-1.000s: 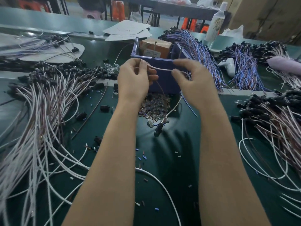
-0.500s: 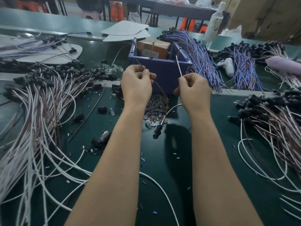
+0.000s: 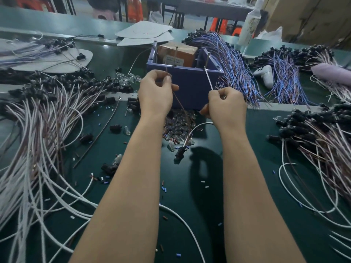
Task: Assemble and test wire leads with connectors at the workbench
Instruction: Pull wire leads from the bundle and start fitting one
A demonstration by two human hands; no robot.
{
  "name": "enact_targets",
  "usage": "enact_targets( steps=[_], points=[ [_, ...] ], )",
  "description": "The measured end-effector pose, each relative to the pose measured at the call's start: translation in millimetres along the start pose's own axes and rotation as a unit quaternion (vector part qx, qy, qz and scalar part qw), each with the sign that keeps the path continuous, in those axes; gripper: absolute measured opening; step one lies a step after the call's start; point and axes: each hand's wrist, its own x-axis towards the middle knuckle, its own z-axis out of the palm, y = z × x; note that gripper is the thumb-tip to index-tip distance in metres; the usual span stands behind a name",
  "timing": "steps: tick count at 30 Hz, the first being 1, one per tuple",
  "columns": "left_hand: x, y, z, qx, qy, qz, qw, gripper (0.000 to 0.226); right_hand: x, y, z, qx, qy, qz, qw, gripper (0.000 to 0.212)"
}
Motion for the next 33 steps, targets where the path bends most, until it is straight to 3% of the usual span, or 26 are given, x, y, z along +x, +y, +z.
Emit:
enact_targets(
  steps=[11, 17, 26, 33],
  points=[
    [1.9, 3.1, 5.7, -0.011, -0.019, -0.039, 0.999, 0.027, 0.1, -0.1, -2.4, 0.007, 0.034, 0.014, 0.999, 0.017],
    [2.9, 5.2, 7.3, -0.031, -0.02, -0.035, 0.999, 0.014, 0.8, 0.8, -3.5, 0.008, 0.054, 0.002, 0.998, 0.02],
    [4.0, 4.0, 10.2, -0.026, -0.022, -0.036, 0.999, 0.013, 1.0, -0.8, -2.5, 0.042, 0.089, 0.002, 0.995, 0.023],
    [2.5, 4.0, 9.7, -0.04, -0.026, -0.027, 0.998, 0.015, -1.9, -4.1, 0.8, 0.014, 0.058, -0.027, 0.998, 0.022]
  ],
)
